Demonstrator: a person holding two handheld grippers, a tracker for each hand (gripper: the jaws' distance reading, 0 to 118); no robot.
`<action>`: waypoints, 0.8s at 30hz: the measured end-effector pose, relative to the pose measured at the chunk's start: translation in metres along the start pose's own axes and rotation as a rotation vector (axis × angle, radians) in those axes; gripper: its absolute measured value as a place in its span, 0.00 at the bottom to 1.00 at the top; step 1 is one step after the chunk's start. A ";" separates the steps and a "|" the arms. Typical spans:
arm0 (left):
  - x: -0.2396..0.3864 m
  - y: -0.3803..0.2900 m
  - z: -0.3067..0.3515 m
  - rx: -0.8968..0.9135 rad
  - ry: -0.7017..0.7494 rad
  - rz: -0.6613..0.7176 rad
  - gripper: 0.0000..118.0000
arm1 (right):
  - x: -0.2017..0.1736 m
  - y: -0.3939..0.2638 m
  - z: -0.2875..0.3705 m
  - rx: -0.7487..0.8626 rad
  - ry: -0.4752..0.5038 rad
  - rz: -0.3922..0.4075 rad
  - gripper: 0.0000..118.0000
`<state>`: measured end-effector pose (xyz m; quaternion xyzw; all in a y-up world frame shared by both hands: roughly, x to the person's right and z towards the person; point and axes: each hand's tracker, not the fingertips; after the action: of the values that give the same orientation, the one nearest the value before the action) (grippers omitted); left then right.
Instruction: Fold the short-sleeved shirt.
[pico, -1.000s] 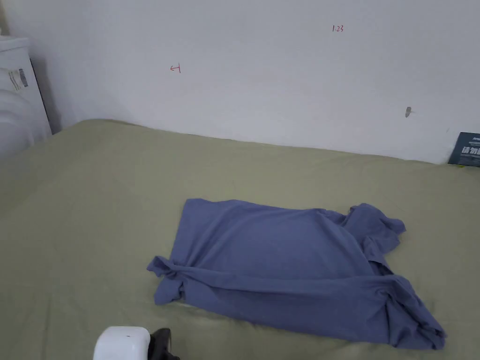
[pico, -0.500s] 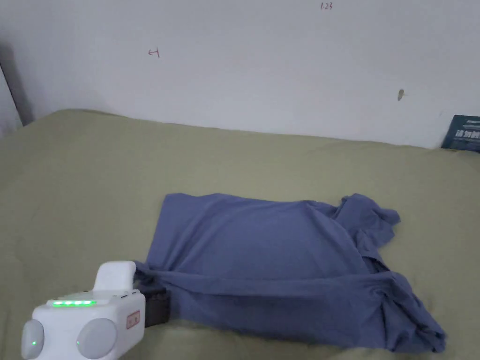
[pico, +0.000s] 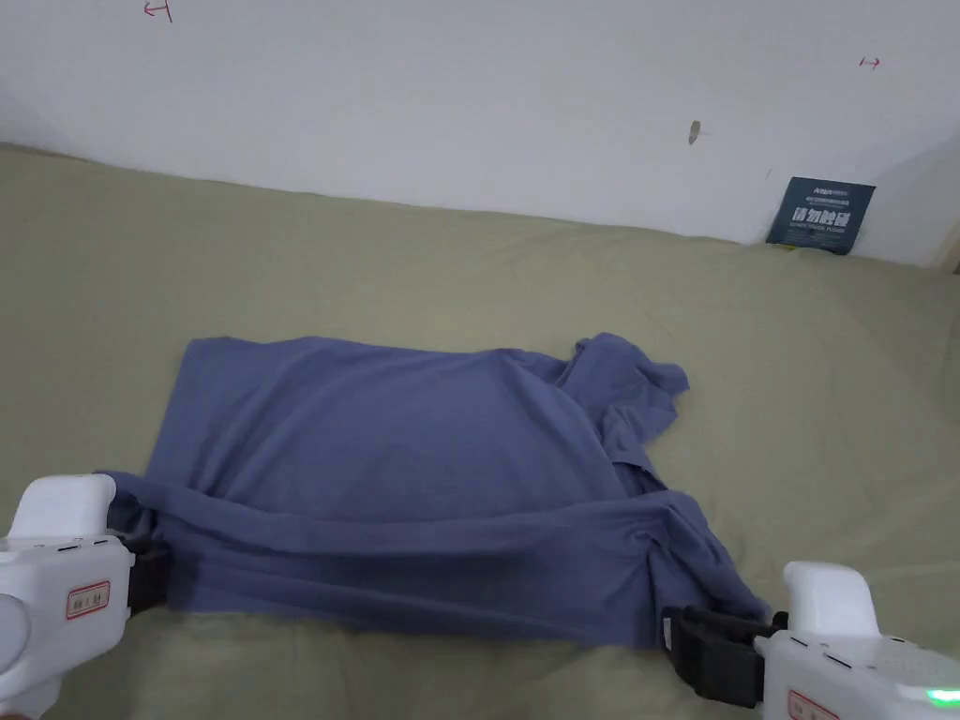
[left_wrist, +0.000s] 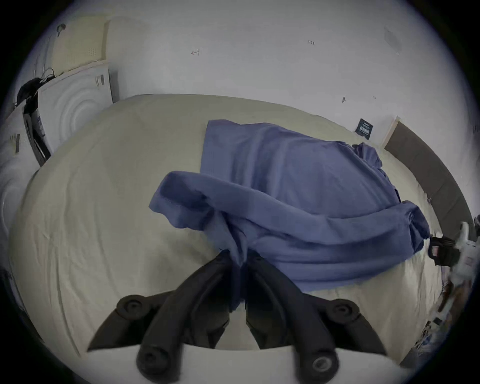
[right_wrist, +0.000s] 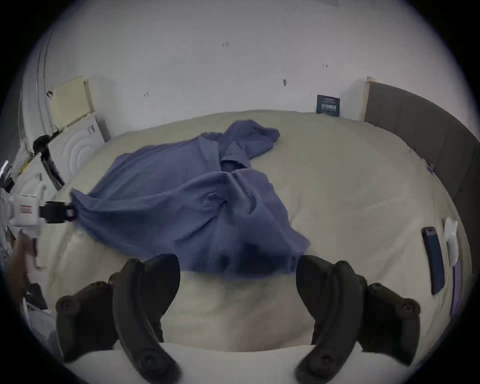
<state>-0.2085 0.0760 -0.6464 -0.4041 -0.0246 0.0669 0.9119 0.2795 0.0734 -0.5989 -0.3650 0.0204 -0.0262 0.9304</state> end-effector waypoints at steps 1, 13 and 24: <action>-0.001 0.000 0.001 -0.002 -0.007 0.012 0.07 | 0.003 0.002 -0.009 0.018 -0.030 0.016 0.82; -0.016 0.003 -0.007 -0.015 -0.052 0.027 0.07 | 0.017 0.014 -0.028 0.018 0.051 -0.050 0.08; -0.021 0.002 0.066 0.041 -0.145 0.035 0.07 | 0.018 0.026 0.068 0.100 0.067 -0.058 0.08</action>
<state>-0.2363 0.1233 -0.6035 -0.3798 -0.0822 0.1123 0.9146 0.3024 0.1375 -0.5667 -0.3175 0.0395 -0.0665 0.9451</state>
